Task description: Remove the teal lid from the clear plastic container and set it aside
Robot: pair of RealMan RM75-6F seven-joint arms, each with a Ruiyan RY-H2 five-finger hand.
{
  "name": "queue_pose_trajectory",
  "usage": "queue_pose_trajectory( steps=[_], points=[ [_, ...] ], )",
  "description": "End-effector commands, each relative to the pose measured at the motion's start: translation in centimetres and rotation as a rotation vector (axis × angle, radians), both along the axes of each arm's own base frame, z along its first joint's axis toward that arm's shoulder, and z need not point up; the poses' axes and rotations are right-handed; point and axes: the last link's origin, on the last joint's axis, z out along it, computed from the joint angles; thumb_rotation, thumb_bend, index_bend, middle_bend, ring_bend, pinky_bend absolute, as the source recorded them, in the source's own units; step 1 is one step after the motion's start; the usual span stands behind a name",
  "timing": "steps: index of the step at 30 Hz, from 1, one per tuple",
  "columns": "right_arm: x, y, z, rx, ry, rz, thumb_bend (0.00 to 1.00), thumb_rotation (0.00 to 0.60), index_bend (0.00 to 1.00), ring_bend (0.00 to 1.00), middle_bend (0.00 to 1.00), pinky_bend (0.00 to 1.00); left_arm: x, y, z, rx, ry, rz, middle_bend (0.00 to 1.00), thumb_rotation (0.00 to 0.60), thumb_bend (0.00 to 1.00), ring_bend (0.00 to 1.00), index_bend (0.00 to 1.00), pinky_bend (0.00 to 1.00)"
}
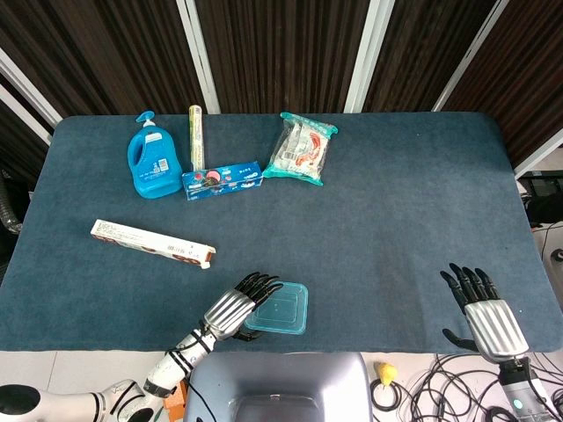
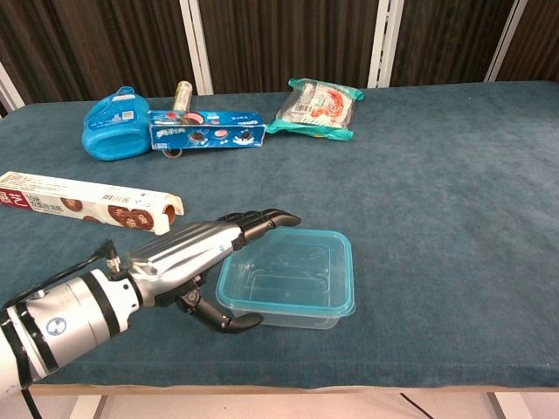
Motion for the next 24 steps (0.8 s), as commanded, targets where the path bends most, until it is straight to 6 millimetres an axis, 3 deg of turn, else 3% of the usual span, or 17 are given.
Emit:
queue_pose_trajectory(
  steps=[1,7,13,18,24],
  points=[
    [0.1,-0.1,-0.1,0.006,0.0,0.002,0.1,0.6,0.0,0.0,0.0,0.0,0.0,0.0,-0.1,-0.003,0.002,0.002,0.0,0.57,0.28,0.0,0.0,0.0],
    [0.5,-0.6,-0.7,0.021,-0.007,0.04,0.1,0.6,0.0,0.0,0.0,0.0,0.1,-0.1,-0.5,0.004,0.001,0.0,0.01,0.58,0.28,0.0,0.0,0.0],
    [2.3,-2.2,-2.8,0.122,-0.054,0.156,0.1,0.6,0.01,0.0,0.0,0.0,-0.1,-0.1,-1.1,0.003,0.015,0.007,0.15,0.6,0.28,0.06,0.04,0.08],
    [4.5,-4.1,-5.8,0.277,-0.1,0.297,0.1,0.6,0.17,0.0,0.0,0.0,-0.1,-0.1,-1.3,-0.001,0.001,0.021,0.17,0.6,0.28,0.08,0.05,0.14],
    [7.4,-4.9,-9.4,0.375,-0.151,0.478,0.1,0.6,0.34,0.0,0.0,0.0,-0.2,-0.1,-1.5,-0.006,0.0,0.031,0.19,0.6,0.28,0.09,0.05,0.17]
  ],
)
